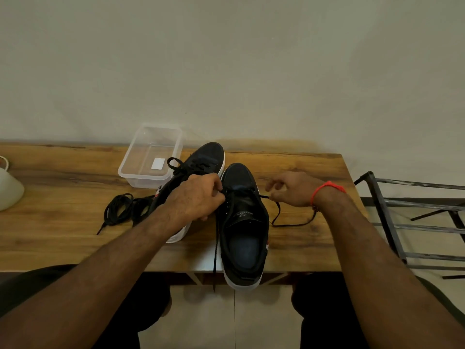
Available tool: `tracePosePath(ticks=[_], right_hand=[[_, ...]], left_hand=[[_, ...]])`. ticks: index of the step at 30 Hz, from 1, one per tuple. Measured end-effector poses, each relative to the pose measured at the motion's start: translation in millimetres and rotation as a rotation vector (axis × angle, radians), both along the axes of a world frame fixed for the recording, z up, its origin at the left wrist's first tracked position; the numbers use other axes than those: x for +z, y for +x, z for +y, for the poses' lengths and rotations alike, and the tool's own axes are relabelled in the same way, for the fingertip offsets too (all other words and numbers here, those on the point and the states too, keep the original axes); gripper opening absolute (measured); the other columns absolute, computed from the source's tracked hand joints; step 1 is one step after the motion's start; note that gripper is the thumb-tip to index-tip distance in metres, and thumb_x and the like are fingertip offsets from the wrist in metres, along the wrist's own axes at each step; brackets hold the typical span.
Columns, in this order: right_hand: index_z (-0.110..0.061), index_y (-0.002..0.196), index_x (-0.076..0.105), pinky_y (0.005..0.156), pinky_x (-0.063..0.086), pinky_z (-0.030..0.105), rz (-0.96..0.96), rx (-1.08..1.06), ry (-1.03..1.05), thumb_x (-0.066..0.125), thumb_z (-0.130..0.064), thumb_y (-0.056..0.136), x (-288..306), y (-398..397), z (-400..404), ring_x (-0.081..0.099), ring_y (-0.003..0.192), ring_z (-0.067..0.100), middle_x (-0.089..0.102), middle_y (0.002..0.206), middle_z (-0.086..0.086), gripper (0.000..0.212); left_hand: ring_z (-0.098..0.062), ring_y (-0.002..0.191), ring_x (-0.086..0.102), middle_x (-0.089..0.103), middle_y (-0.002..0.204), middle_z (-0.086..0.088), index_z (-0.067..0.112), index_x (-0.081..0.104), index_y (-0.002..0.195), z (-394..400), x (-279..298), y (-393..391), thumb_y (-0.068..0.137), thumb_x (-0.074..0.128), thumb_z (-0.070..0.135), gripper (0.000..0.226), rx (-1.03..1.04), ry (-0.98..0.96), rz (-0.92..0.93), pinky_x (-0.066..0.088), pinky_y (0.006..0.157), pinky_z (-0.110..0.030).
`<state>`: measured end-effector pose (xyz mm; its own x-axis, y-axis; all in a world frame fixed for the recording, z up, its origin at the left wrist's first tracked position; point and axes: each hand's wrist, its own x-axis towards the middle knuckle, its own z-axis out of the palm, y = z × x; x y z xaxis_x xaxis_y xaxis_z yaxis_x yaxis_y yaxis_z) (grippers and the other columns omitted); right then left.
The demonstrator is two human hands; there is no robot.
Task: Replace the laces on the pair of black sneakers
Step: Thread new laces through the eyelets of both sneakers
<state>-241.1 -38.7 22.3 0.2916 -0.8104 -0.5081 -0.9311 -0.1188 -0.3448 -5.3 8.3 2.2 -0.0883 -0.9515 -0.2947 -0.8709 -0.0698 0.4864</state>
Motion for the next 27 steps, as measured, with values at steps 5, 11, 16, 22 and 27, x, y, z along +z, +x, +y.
tracePosePath(ticks=[5, 11, 16, 22, 27], right_hand=[[-0.034, 0.092, 0.059, 0.099, 0.048, 0.046, -0.036, 0.082, -0.120, 0.057, -0.031, 0.097, -8.4, 23.7, 4.7, 0.056, 0.111, 0.023, 0.063, 0.117, -0.003, 0.006], [-0.034, 0.077, 0.053, 0.098, 0.047, 0.052, -0.041, 0.090, -0.130, 0.058, -0.027, 0.096, -9.9, 23.2, 5.6, 0.058, 0.101, 0.022, 0.065, 0.100, -0.003, 0.020], [-0.013, 0.094, 0.066, 0.093, 0.051, 0.048, -0.016, 0.072, -0.074, 0.059, -0.025, 0.097, -4.3, 15.9, 4.0, 0.060, 0.090, 0.020, 0.069, 0.099, 0.009, 0.014], [-0.012, 0.098, 0.068, 0.086, 0.056, 0.036, -0.054, 0.061, -0.055, 0.059, -0.018, 0.098, -5.5, 18.5, 5.3, 0.066, 0.096, 0.021, 0.071, 0.097, 0.005, 0.011], [-0.006, 0.100, 0.069, 0.072, 0.049, 0.021, -0.089, 0.020, -0.019, 0.057, -0.014, 0.098, -0.7, 13.9, 2.1, 0.064, 0.083, 0.010, 0.069, 0.080, -0.006, 0.014]], left_hand=[[-0.010, 0.092, 0.063, 0.065, 0.103, 0.008, 0.028, 0.065, 0.108, 2.0, -6.7, -4.9, 0.099, 0.061, 0.033, 0.011, -0.061, -0.125, -0.050, 0.059, 0.083, -0.038], [-0.007, 0.084, 0.062, 0.064, 0.094, 0.008, 0.027, 0.063, 0.097, 1.0, -7.7, -6.9, 0.100, 0.060, 0.031, 0.006, -0.054, -0.081, -0.057, 0.056, 0.078, -0.032], [-0.011, 0.081, 0.060, 0.062, 0.094, 0.004, 0.024, 0.061, 0.096, 0.5, -6.9, -5.5, 0.097, 0.061, 0.033, 0.008, -0.017, -0.074, -0.122, 0.049, 0.069, -0.030], [-0.012, 0.073, 0.064, 0.065, 0.090, 0.003, 0.024, 0.058, 0.097, 2.0, -4.6, -4.8, 0.099, 0.060, 0.032, 0.009, -0.038, -0.029, -0.042, 0.060, 0.078, -0.039], [-0.009, 0.061, 0.068, 0.070, 0.083, 0.004, 0.025, 0.057, 0.092, -2.0, -5.2, -0.1, 0.099, 0.060, 0.032, 0.010, -0.019, -0.024, -0.055, 0.060, 0.072, -0.034]])
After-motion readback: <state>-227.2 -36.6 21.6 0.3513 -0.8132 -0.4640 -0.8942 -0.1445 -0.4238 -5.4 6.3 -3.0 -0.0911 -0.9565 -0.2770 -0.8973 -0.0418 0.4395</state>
